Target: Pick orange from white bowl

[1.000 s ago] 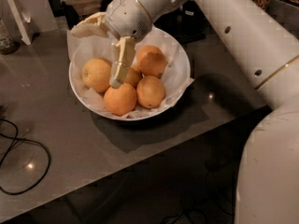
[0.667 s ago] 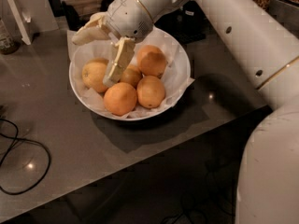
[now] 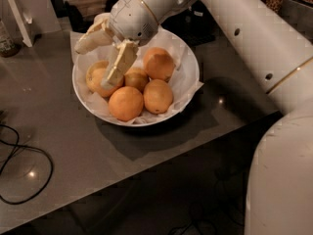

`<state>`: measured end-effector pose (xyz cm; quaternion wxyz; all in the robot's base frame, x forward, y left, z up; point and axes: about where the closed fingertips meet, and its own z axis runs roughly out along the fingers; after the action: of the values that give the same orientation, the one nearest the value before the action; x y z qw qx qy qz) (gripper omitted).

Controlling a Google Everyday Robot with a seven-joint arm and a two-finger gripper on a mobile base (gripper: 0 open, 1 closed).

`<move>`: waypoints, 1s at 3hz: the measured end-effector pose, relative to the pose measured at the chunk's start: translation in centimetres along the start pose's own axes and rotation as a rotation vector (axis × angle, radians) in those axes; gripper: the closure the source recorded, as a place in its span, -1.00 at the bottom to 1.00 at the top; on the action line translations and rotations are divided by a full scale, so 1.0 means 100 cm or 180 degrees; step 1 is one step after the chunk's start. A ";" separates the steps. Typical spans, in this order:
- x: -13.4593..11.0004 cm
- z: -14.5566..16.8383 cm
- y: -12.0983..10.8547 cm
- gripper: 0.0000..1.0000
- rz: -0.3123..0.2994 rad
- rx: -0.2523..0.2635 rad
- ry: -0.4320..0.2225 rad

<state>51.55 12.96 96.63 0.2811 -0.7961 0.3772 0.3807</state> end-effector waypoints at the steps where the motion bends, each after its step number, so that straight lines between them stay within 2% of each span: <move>1: 0.012 0.003 0.000 -0.72 0.0118 0.0012 -0.0018; 3: 0.042 0.003 0.000 -0.58 0.0336 0.0111 -0.0072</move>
Offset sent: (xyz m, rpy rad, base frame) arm 0.0122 -0.0223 -0.0435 -0.0248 0.1045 -0.0714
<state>53.20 11.54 93.00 0.2787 -0.7657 0.4220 0.3974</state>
